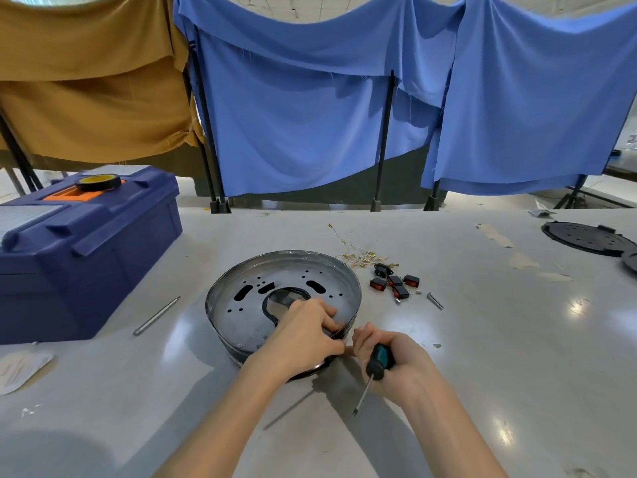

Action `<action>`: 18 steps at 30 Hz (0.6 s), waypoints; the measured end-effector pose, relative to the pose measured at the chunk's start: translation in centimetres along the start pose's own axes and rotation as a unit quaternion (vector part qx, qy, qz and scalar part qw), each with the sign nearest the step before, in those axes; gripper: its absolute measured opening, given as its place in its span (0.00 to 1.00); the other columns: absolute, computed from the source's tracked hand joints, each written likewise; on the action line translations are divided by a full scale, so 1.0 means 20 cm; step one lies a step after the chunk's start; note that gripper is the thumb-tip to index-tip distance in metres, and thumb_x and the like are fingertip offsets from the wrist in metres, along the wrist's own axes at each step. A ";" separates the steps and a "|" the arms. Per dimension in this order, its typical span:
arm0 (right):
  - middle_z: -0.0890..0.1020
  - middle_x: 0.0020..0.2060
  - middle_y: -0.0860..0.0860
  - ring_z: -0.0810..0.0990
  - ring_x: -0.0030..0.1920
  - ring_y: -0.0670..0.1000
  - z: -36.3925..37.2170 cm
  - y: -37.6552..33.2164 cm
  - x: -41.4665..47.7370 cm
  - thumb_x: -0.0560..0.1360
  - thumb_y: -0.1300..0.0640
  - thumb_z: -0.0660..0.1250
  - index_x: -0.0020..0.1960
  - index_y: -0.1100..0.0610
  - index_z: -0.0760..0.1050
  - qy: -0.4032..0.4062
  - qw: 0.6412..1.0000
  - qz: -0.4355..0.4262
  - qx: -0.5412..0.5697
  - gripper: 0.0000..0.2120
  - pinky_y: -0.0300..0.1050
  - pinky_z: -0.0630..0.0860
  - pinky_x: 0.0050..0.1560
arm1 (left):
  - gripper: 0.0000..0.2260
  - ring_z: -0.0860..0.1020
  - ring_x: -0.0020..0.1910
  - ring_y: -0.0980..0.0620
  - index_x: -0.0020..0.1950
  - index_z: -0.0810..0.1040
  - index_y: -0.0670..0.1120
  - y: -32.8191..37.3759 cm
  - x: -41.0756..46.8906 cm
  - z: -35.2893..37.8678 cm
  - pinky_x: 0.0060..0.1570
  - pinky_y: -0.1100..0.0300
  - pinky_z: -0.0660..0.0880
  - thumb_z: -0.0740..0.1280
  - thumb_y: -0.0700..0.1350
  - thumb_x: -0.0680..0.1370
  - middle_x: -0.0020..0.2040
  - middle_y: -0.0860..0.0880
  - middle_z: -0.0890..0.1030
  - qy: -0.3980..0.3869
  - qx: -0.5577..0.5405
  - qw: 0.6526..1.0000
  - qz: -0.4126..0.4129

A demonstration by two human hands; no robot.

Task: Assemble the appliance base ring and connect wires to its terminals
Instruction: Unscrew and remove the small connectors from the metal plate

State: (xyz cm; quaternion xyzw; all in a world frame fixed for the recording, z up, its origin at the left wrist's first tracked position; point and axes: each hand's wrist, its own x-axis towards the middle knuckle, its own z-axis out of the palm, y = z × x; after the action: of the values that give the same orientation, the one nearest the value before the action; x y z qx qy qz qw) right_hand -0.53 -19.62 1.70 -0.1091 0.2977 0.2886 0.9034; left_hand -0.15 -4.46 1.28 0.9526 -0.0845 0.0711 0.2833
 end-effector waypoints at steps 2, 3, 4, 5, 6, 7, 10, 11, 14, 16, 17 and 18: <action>0.75 0.24 0.62 0.75 0.16 0.54 0.00 0.02 -0.02 0.70 0.73 0.57 0.37 0.73 0.74 -0.008 1.000 -0.001 0.000 0.08 0.38 0.71 0.15 | 0.06 0.72 0.54 0.56 0.38 0.84 0.44 -0.01 0.01 0.00 0.55 0.58 0.71 0.74 0.46 0.68 0.53 0.55 0.77 0.004 -0.010 1.000 -0.002; 0.76 0.24 0.62 0.75 0.16 0.54 0.00 0.03 -0.02 0.68 0.74 0.58 0.38 0.73 0.74 -0.011 1.000 -0.002 0.001 0.06 0.38 0.72 0.15 | 0.06 0.71 0.50 0.56 0.35 0.82 0.44 -0.01 0.01 0.01 0.51 0.59 0.70 0.74 0.46 0.68 0.50 0.55 0.76 0.004 -0.010 1.000 0.001; 0.76 0.24 0.63 0.76 0.17 0.54 0.00 0.02 -0.03 0.66 0.74 0.59 0.41 0.73 0.73 -0.013 1.000 -0.003 -0.001 0.07 0.39 0.72 0.15 | 0.06 0.69 0.47 0.56 0.34 0.80 0.46 -0.01 0.01 0.01 0.49 0.59 0.69 0.74 0.47 0.68 0.47 0.55 0.73 0.003 -0.008 1.000 0.006; 0.76 0.25 0.63 0.76 0.17 0.54 0.00 0.02 -0.03 0.66 0.74 0.59 0.46 0.73 0.73 -0.014 1.000 -0.004 -0.006 0.10 0.39 0.73 0.16 | 0.06 0.68 0.47 0.56 0.34 0.80 0.46 -0.01 0.00 0.01 0.48 0.59 0.68 0.74 0.47 0.68 0.46 0.55 0.72 -0.002 -0.005 1.000 0.007; 0.77 0.25 0.63 0.77 0.18 0.54 -0.01 0.01 -0.02 0.68 0.73 0.59 0.52 0.73 0.71 -0.013 1.000 -0.010 -0.012 0.14 0.39 0.73 0.16 | 0.06 0.68 0.46 0.56 0.35 0.82 0.45 -0.01 0.00 0.02 0.47 0.58 0.68 0.73 0.47 0.68 0.46 0.56 0.71 -0.005 -0.001 1.000 0.007; 0.77 0.25 0.63 0.77 0.18 0.54 -0.01 -0.01 -0.01 0.70 0.73 0.59 0.59 0.73 0.69 -0.011 0.999 -0.021 -0.021 0.17 0.39 0.74 0.17 | 0.06 0.67 0.45 0.56 0.35 0.82 0.43 -0.01 0.01 0.02 0.46 0.58 0.68 0.73 0.46 0.67 0.45 0.56 0.70 -0.008 0.003 1.000 0.007; 0.76 0.24 0.61 0.75 0.17 0.51 -0.02 -0.10 0.00 0.76 0.71 0.58 0.63 0.70 0.68 0.001 0.997 -0.066 -0.049 0.16 0.36 0.73 0.17 | 0.04 0.65 0.43 0.57 0.33 0.78 0.48 -0.01 0.01 0.02 0.44 0.59 0.67 0.71 0.46 0.67 0.43 0.57 0.67 -0.010 0.011 1.000 0.018; 0.75 0.23 0.59 0.74 0.16 0.49 -0.01 -0.13 0.00 0.76 0.71 0.57 0.60 0.69 0.70 0.001 0.994 -0.079 -0.074 0.12 0.35 0.71 0.16 | 0.04 0.66 0.44 0.57 0.34 0.80 0.48 -0.01 0.01 0.02 0.46 0.59 0.69 0.71 0.47 0.68 0.44 0.57 0.68 -0.010 0.011 1.000 0.021; 0.72 0.21 0.54 0.67 0.14 0.44 0.03 -0.19 0.02 0.78 0.65 0.62 0.47 0.64 0.71 0.002 0.971 -0.101 -0.217 0.02 0.32 0.63 0.13 | 0.13 0.67 0.50 0.59 0.44 0.84 0.46 -0.03 0.01 0.00 0.56 0.56 0.72 0.72 0.55 0.70 0.50 0.55 0.74 -0.045 -0.006 0.999 0.019; 0.71 0.22 0.54 0.64 0.15 0.45 0.07 -0.22 0.05 0.76 0.62 0.67 0.47 0.63 0.71 0.034 0.924 -0.161 -0.344 0.07 0.32 0.58 0.13 | 0.21 0.70 0.52 0.58 0.44 0.84 0.45 -0.01 0.01 -0.05 0.57 0.56 0.70 0.66 0.63 0.74 0.53 0.52 0.75 -0.105 -0.011 0.994 0.013; 0.72 0.22 0.54 0.63 0.16 0.46 0.09 -0.24 0.07 0.75 0.60 0.70 0.50 0.62 0.71 0.052 0.891 -0.199 -0.405 0.09 0.32 0.57 0.14 | 0.24 0.72 0.51 0.57 0.41 0.82 0.47 0.00 0.02 -0.08 0.55 0.57 0.71 0.60 0.66 0.75 0.54 0.49 0.77 -0.138 -0.020 0.990 0.005; 0.73 0.22 0.55 0.63 0.16 0.47 0.11 -0.24 0.09 0.73 0.58 0.72 0.53 0.61 0.72 0.062 0.855 -0.228 -0.461 0.13 0.33 0.57 0.16 | 0.25 0.73 0.51 0.56 0.40 0.78 0.49 0.01 0.03 -0.11 0.52 0.60 0.71 0.54 0.67 0.76 0.53 0.48 0.78 -0.167 -0.042 0.985 -0.008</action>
State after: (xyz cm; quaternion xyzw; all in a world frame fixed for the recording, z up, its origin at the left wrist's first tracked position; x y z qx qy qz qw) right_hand 4.53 -21.90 2.46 -0.5955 0.1525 0.1711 0.7699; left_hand 0.19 -3.46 3.18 0.9391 -0.1260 -0.0943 0.3054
